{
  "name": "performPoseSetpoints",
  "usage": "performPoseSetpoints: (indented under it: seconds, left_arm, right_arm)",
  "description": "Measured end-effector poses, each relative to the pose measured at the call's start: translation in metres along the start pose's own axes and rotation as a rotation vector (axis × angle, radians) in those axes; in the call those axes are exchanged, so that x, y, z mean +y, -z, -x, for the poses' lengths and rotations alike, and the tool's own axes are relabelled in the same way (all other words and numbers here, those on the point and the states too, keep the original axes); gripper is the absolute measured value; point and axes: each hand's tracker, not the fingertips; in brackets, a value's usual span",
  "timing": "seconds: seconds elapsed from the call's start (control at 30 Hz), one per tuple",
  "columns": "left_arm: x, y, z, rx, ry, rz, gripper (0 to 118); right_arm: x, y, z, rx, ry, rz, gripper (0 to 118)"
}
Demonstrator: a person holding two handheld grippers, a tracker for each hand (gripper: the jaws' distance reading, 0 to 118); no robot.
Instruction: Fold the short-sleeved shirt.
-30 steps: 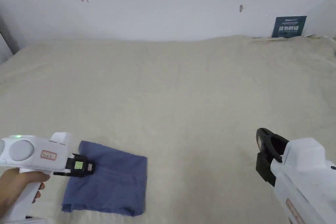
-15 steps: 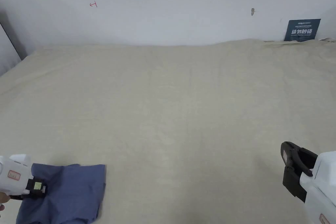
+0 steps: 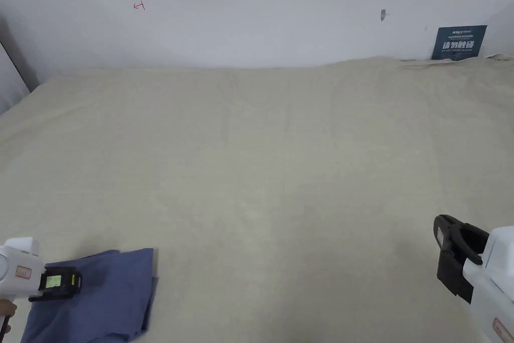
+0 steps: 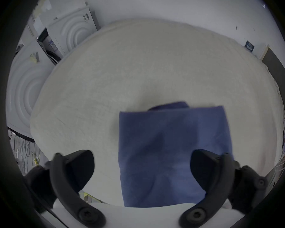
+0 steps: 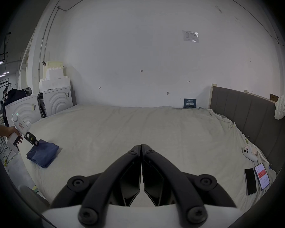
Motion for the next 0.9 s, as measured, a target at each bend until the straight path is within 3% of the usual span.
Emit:
performPoseSetpoints:
  seconds: [0.47,0.77,0.9]
  left_arm:
    - [-0.007,-0.169,-0.070,-0.004,-0.003,-0.724,118]
    - [-0.031,-0.229,-0.132,-0.105,0.010,-1.077,118]
    - [-0.040,-0.234,-0.164,-0.091,0.015,-1.114,118]
  right_arm:
    - [0.024,0.000,0.000,-0.055,-0.021,-0.103,0]
    - [0.039,-0.005,-0.003,-0.070,-0.042,-0.169,0]
    - [0.040,-0.006,-0.004,-0.075,-0.035,-0.186,0]
